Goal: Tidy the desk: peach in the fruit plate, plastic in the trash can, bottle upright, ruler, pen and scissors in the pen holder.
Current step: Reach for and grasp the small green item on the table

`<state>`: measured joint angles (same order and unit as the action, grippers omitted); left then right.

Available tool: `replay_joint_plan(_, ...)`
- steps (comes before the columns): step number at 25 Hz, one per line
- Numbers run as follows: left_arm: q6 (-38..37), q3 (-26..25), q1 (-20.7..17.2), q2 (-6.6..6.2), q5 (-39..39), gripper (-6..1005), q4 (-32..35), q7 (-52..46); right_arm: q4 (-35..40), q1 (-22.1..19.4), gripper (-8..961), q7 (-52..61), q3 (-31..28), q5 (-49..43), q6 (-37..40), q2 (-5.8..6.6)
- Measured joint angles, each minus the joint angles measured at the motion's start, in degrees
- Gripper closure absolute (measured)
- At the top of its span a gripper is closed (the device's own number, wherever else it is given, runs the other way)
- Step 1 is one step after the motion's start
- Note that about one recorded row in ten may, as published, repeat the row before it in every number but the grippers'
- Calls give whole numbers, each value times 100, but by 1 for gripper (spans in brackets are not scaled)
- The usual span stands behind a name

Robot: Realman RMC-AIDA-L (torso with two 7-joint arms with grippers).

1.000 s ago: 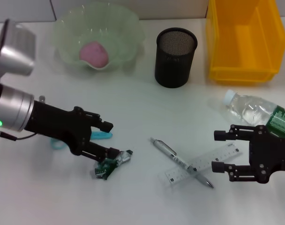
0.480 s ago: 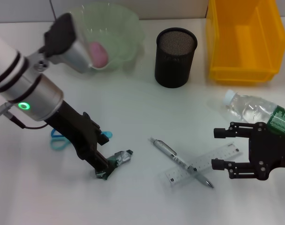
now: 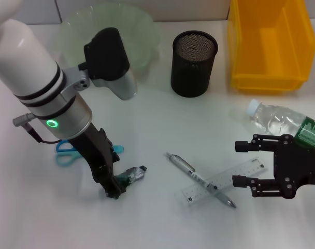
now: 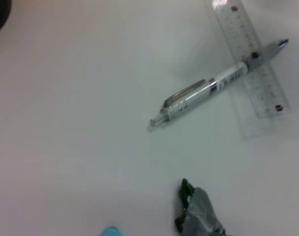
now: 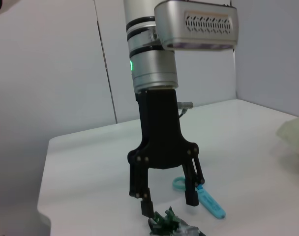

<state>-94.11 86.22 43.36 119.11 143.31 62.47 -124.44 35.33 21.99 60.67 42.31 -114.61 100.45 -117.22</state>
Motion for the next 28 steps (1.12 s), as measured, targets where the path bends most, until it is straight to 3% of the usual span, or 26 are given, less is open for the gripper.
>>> replay_joint_plan(28, 206, 358, 64, 7, -11, 202, -42, -12, 0, -12, 219, -3, -39, 0, -8, -28)
